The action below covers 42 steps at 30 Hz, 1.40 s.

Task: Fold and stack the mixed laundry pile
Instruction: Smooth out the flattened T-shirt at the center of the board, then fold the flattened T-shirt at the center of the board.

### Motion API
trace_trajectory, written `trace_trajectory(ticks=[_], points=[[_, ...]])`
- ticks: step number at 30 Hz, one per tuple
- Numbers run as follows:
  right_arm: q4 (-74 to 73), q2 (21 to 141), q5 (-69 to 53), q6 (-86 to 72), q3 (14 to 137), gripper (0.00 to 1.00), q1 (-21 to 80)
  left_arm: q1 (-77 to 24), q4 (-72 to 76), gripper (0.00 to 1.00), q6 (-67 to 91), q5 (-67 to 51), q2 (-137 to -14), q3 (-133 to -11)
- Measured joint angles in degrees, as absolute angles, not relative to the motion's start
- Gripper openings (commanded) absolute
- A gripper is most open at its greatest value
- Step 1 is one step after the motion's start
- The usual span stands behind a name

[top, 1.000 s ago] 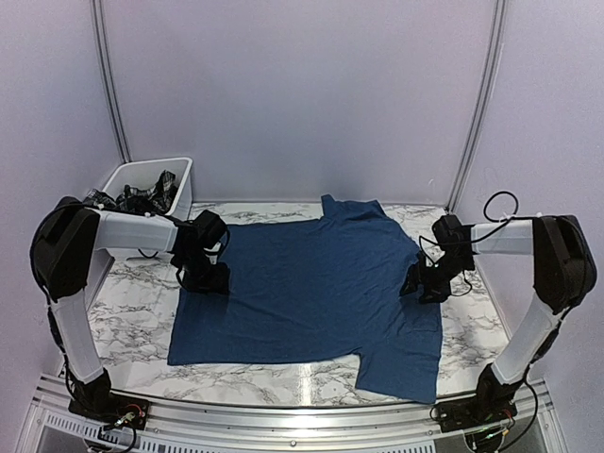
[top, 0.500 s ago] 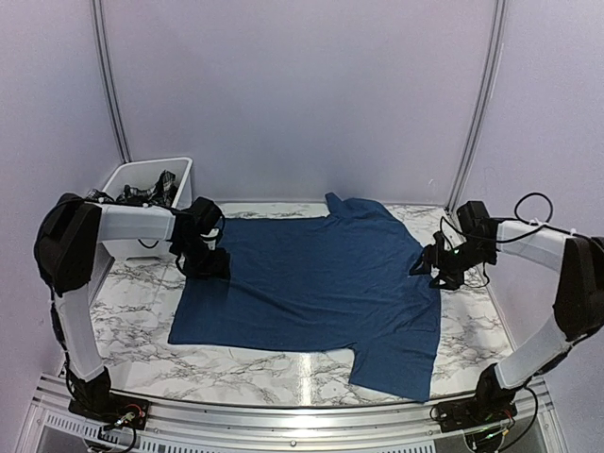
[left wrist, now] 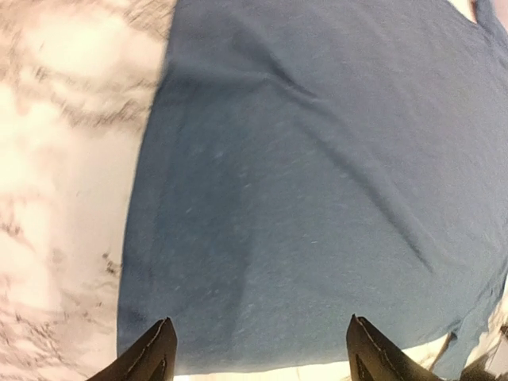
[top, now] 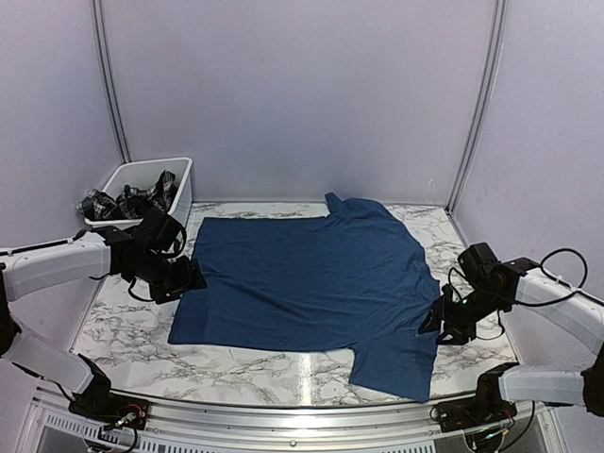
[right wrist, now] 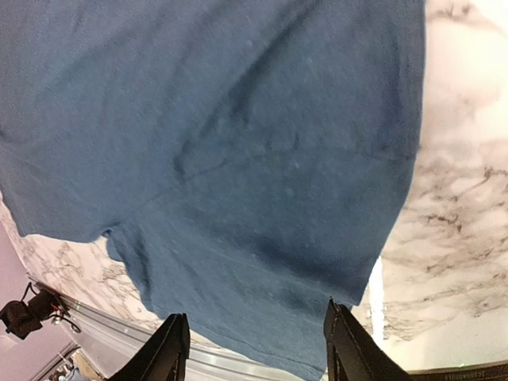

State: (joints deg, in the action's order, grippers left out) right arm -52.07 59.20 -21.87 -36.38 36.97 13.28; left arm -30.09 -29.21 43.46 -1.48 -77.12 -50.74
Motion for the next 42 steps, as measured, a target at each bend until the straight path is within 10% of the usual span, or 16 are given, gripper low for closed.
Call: trace_trajectory(ticks=[16, 23, 42], points=[[-48.8, 65.3, -14.87, -42.52, 30.72, 0.35, 16.88, -30.35, -31.81, 0.72, 59.48, 3.25, -75.13, -43.9], [-48.14, 65.14, -15.2, -43.29, 30.39, 0.0, 16.97, -30.2, -32.4, 0.63, 62.28, 3.53, -72.75, -41.63], [-49.1, 59.92, -17.72, -43.53, 31.7, 0.0, 17.15, -29.95, -38.94, 0.51, 67.61, 3.33, -68.6, -35.83]])
